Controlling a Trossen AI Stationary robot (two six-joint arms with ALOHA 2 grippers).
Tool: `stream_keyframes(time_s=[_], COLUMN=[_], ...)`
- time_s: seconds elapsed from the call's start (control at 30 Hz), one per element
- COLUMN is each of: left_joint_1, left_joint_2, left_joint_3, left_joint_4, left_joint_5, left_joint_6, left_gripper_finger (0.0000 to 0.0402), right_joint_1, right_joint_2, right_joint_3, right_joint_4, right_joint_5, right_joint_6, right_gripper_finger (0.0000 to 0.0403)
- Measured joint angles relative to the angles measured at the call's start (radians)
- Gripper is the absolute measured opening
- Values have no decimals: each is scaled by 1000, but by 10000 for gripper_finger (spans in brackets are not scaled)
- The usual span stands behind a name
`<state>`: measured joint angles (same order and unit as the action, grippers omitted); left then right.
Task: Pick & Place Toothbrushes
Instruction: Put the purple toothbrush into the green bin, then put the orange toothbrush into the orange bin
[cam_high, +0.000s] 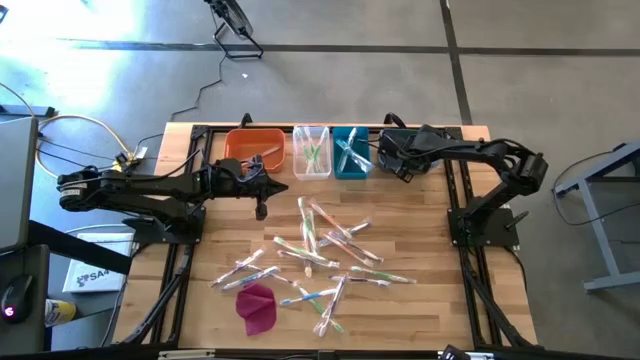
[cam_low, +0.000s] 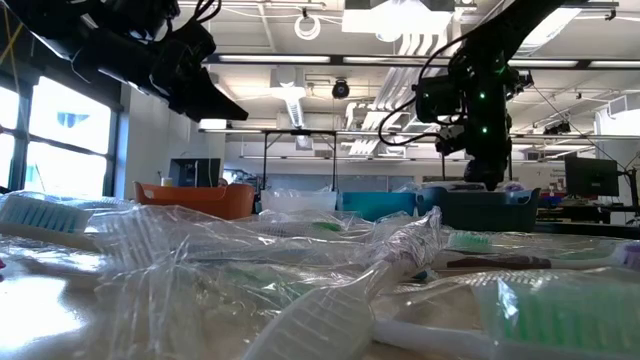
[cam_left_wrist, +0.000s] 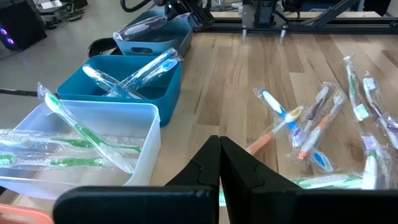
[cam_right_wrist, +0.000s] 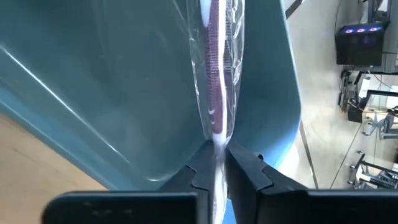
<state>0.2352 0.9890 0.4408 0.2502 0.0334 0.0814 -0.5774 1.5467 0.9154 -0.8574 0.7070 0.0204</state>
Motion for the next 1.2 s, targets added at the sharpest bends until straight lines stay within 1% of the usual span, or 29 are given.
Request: stream_keyframes(time_s=[0.17, 0.3, 0.47, 0.6, 0.8, 0.97, 1.07, 1.2], left_joint_1=[0, 0, 0, 0, 0, 0, 0, 0], left_joint_2=[0, 0, 0, 0, 0, 0, 0, 0], left_joint_3=[0, 0, 0, 0, 0, 0, 0, 0], left_joint_4=[-6, -22, -23, -22, -22, -22, -22, -21], left_joint_5=[0, 0, 0, 0, 0, 0, 0, 0], left_joint_6=[0, 0, 0, 0, 0, 0, 0, 0], left_gripper_finger=[0, 0, 0, 0, 0, 0, 0, 0], right_joint_1=[0, 0, 1, 2, 1, 9, 26, 62], right_joint_2=[0, 0, 0, 0, 0, 0, -6, -20], right_joint_3=[0, 0, 0, 0, 0, 0, -1, -1], right_joint_4=[0, 0, -3, -21, -22, -21, -21, -23], right_joint_5=[-3, -15, -119, -164, -147, -102, -100, -100], right_joint_6=[-24, -25, -74, -127, -122, -120, -120, -119], right_gripper_finger=[77, 107, 121, 117, 104, 94, 75, 39])
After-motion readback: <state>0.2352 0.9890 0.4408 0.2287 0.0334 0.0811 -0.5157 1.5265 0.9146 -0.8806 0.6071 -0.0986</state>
